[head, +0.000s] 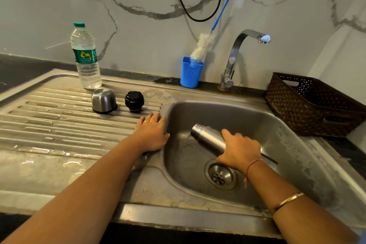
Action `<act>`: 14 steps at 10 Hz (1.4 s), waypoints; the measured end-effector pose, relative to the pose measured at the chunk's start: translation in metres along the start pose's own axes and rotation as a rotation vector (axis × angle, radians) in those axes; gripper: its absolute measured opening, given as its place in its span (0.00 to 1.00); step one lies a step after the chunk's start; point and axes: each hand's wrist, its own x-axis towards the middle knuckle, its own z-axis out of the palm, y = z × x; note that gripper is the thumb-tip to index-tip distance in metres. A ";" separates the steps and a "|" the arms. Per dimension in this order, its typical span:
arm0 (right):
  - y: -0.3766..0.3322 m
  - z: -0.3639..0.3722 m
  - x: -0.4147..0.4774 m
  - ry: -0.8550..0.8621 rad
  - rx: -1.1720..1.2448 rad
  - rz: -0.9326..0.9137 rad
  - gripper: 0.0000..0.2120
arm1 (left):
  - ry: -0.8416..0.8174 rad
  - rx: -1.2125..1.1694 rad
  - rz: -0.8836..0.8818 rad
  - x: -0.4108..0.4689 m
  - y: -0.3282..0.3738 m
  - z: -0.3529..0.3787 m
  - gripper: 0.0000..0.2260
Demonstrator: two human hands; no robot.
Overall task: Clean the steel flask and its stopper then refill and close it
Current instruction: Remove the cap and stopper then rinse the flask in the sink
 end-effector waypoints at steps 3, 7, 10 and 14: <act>-0.002 -0.001 -0.001 -0.017 -0.003 -0.005 0.27 | 0.007 0.004 0.005 0.002 -0.001 0.001 0.29; -0.018 -0.003 0.012 -0.081 -0.185 -0.084 0.30 | 0.003 -0.001 -0.002 0.004 0.000 0.003 0.29; -0.028 -0.027 0.040 -0.074 -0.417 -0.141 0.31 | 0.001 -0.009 -0.005 0.003 0.000 0.002 0.29; -0.047 -0.093 0.062 0.163 -0.702 -0.259 0.24 | -0.001 -0.014 0.004 0.004 -0.002 0.002 0.29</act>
